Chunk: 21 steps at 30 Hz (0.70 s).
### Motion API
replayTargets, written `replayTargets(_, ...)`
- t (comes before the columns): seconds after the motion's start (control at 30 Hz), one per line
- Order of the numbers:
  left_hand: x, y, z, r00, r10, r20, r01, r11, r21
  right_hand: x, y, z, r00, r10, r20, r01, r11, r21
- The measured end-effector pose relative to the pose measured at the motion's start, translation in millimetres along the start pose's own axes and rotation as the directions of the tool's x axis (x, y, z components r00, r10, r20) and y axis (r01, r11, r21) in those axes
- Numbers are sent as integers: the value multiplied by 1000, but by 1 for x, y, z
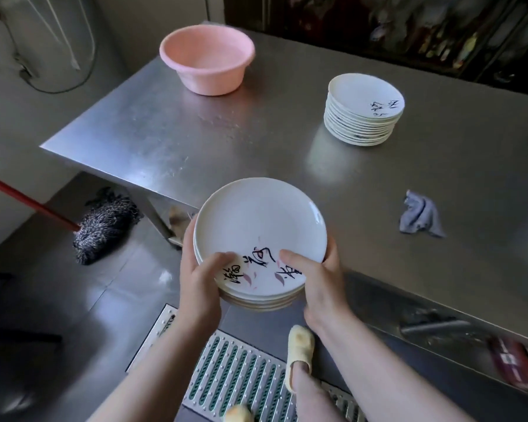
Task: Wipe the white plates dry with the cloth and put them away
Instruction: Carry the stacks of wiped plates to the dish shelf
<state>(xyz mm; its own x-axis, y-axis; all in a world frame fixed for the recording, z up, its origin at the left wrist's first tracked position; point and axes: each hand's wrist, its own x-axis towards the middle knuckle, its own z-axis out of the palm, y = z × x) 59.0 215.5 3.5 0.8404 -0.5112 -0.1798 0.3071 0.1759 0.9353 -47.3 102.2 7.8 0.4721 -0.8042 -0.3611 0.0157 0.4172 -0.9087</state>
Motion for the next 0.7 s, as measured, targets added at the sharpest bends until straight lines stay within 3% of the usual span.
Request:
replayTargets(0.23, -54, -45, -55, 997, -46, -67, 49, 998, 45, -44, 67, -16, 994, 68, 81, -65, 997, -38)
replayTargets(0.47, -82, -141, -71, 980, -104, -171, 110, 994, 24, -31, 142, -64, 982, 145, 121, -132, 985, -107)
replayTargets(0.7, -62, -270, -56, 981, -143, -129, 152, 987, 58, 30, 239, -134, 984, 179, 16, -175, 977, -122)
